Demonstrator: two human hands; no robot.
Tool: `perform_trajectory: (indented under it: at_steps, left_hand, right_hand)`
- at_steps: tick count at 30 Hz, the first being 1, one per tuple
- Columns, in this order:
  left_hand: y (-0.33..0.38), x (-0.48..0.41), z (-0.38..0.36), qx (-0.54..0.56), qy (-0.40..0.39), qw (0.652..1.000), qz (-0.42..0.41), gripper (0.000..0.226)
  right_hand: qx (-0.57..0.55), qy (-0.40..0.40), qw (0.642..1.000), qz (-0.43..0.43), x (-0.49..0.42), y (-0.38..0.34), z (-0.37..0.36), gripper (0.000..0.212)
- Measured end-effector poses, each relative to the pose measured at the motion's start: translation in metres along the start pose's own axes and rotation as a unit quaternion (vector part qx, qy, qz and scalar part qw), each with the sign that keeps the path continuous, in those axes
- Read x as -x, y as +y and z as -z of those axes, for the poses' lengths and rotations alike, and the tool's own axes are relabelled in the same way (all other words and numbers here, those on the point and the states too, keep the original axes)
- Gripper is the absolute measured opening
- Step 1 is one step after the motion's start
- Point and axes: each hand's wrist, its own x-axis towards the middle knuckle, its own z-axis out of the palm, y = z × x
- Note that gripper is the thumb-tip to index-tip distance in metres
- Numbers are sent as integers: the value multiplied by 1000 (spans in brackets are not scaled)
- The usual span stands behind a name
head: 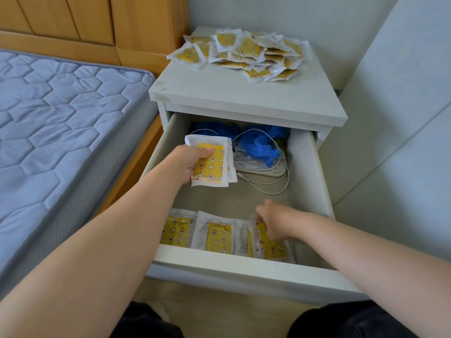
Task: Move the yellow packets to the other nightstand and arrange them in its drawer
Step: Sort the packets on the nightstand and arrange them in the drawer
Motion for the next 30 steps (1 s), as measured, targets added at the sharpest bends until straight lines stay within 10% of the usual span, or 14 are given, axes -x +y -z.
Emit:
perform_trajectory:
  at_steps: [6,19,30]
  left_hand:
    - [-1,1,0,-13,-2,1000,-13,23]
    - [-1,4,1,-10,-4,1000,-8,28]
    - [0,2,1,-8,3,1000,-6,33]
  right_hand:
    - [60,-27,997,-39,-19,3,2,70]
    - [49,-13,996,-80,-31,7,11,7]
    - [-35,14,999,-1,-35,-2,-5,10]
